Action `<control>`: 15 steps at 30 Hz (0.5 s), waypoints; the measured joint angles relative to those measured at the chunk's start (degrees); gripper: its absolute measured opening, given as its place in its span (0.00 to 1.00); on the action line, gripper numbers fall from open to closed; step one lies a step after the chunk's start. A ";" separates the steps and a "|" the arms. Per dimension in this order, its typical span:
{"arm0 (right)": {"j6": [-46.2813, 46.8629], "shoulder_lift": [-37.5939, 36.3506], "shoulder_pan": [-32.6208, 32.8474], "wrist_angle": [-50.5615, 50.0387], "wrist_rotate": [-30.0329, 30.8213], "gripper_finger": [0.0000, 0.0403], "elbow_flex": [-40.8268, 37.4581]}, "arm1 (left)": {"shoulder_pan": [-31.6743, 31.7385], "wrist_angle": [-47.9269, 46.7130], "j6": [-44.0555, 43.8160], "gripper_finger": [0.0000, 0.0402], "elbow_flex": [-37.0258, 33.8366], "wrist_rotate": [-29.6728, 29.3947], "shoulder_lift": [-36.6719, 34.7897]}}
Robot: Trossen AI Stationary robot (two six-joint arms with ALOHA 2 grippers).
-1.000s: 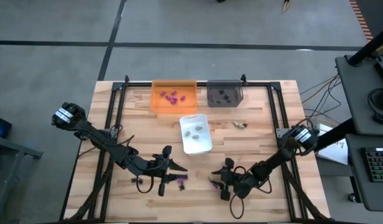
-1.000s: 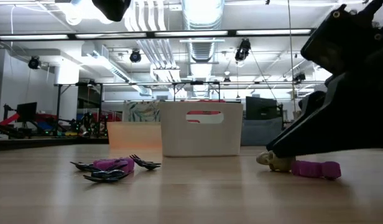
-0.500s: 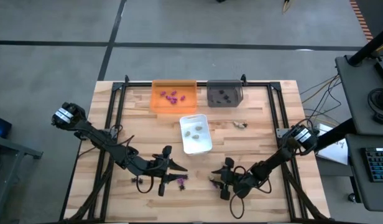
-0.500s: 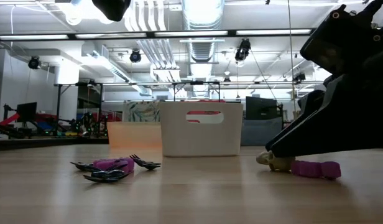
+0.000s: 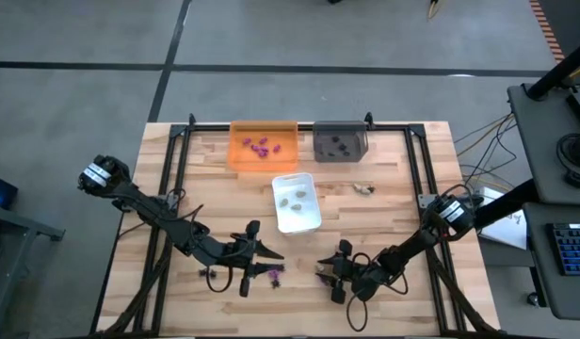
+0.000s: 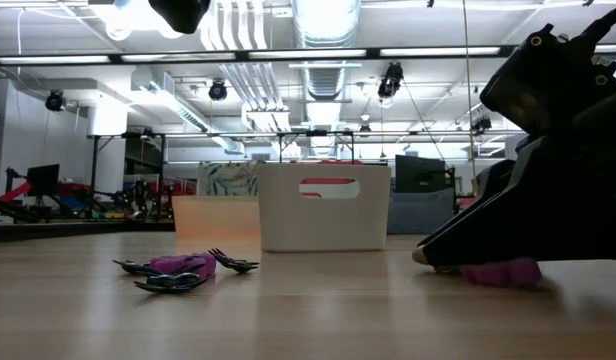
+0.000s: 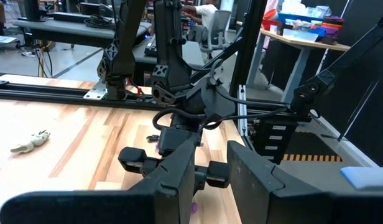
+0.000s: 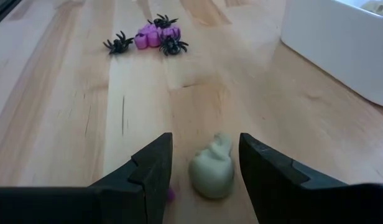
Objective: Sort Halloween decoration
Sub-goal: Put the white skull toy into the white bin
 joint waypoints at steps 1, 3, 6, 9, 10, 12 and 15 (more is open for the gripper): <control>-0.05 -0.08 -0.01 -0.09 -0.11 0.43 -0.02 | 0.00 0.00 0.00 0.19 0.00 -0.02 0.00; -0.08 -0.09 -0.04 -0.17 -0.20 0.43 -0.02 | 0.00 0.00 -0.02 0.19 0.00 -0.01 0.00; -0.12 -0.15 -0.04 -0.31 -0.30 0.43 -0.04 | 0.00 0.00 -0.02 0.19 0.00 -0.01 0.00; -0.12 -0.16 -0.04 -0.39 -0.30 0.43 -0.04 | 0.00 -0.02 -0.05 0.19 0.00 -0.02 0.01; -0.12 -0.16 -0.04 -0.41 -0.16 0.43 -0.04 | -0.01 -0.02 -0.08 0.19 0.00 -0.02 0.01; -0.12 -0.16 -0.02 -0.45 0.19 0.43 -0.07 | -0.02 -0.02 -0.28 0.19 0.00 -0.02 0.00; -0.12 -0.15 -0.02 -0.46 0.29 0.43 -0.11 | -0.01 -0.02 -0.29 0.19 0.00 -0.01 0.00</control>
